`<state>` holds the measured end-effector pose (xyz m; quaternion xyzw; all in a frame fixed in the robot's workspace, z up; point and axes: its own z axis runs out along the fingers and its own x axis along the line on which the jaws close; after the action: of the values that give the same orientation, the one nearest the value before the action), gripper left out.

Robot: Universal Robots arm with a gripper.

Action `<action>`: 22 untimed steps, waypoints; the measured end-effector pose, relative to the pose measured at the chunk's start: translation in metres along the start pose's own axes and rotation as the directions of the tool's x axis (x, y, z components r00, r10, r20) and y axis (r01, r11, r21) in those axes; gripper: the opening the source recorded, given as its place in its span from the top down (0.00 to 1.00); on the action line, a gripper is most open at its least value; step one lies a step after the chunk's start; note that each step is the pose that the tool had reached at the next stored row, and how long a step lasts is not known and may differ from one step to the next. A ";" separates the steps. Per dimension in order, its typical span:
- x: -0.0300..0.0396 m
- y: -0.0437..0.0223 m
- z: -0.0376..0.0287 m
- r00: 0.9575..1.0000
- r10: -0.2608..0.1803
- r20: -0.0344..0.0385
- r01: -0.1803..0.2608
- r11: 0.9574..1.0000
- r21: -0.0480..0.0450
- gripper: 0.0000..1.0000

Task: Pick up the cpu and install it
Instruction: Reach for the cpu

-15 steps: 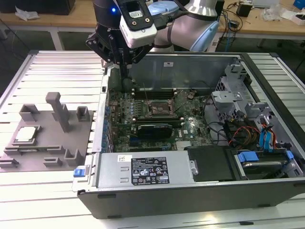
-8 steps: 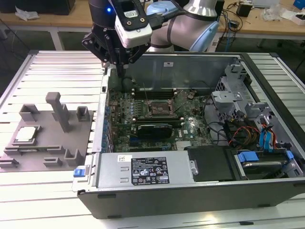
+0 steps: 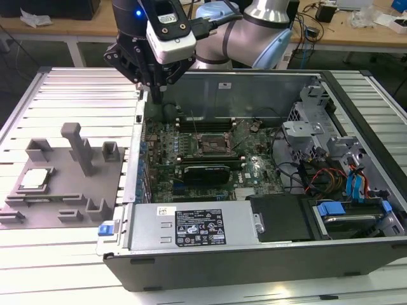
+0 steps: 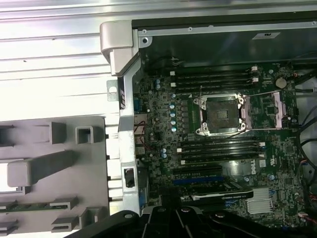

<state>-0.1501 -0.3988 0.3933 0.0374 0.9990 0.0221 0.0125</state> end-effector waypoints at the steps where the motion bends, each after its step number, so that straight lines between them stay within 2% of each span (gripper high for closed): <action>1: 0.0015 -0.0001 0.0000 1.000 0.000 0.000 0.000 1.000 0.000 0.89; 11: 0.0114 -0.0008 -0.0003 1.000 0.000 0.000 0.000 1.000 0.000 0.89; 14: 0.0174 -0.0011 -0.0004 1.000 0.000 0.000 0.000 1.000 0.000 0.89; 22: 0.0279 -0.0019 -0.0007 1.000 0.000 0.000 0.000 1.000 0.000 0.89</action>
<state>-0.1780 -0.3986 0.3933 0.0374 0.9990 0.0221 0.0125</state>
